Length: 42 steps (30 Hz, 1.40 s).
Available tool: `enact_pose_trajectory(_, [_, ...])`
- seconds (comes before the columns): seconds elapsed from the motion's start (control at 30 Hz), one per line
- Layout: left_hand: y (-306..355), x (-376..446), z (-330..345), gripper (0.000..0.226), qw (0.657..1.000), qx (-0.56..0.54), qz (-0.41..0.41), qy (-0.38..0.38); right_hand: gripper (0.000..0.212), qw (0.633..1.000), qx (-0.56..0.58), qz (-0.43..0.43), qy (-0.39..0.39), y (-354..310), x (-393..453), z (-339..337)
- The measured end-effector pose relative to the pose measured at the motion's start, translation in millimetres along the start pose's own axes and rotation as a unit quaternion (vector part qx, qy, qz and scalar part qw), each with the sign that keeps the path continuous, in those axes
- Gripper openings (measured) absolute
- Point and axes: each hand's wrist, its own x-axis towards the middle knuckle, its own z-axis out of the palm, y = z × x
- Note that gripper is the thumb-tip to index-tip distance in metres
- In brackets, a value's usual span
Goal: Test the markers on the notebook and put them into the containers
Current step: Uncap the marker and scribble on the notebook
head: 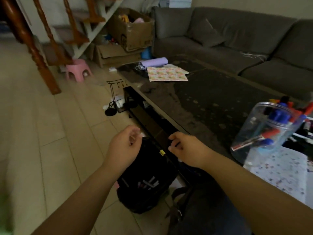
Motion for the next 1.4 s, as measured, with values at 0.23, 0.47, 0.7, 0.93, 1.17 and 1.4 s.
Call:
enact_pose_trajectory(0.23, [66.4,19.7,43.4,0.015,0.988,-0.009,0.116,-0.097,0.017,0.992,0.032,-0.036,0.118,30.1,-54.1,-70.2])
enact_pose_trajectory(0.47, [163.8,11.2,115.6,0.015,0.947,-0.024,0.274,-0.168,0.014,0.959,-0.007,0.016,0.281,105.4,-130.5,-126.9])
enact_pose_trajectory(0.7, [245.6,-27.8,207.3,0.021,0.906,-0.068,0.352,-0.227,0.012,0.925,0.01,0.179,0.336,203.3,-194.4,-155.2])
enact_pose_trajectory(0.93, [287.5,-40.6,292.7,0.019,0.884,-0.061,0.356,-0.298,0.026,0.884,-0.019,0.311,0.349,297.8,-223.9,-168.4])
enact_pose_trajectory(1.17, [302.5,-32.5,348.8,0.024,0.882,-0.011,0.345,-0.32,0.048,0.866,-0.098,0.341,0.354,366.4,-201.5,-197.0])
enact_pose_trajectory(1.4, [300.8,-27.8,370.9,0.029,0.897,0.02,0.311,-0.313,0.043,0.848,-0.146,0.381,0.338,421.3,-162.2,-224.2])
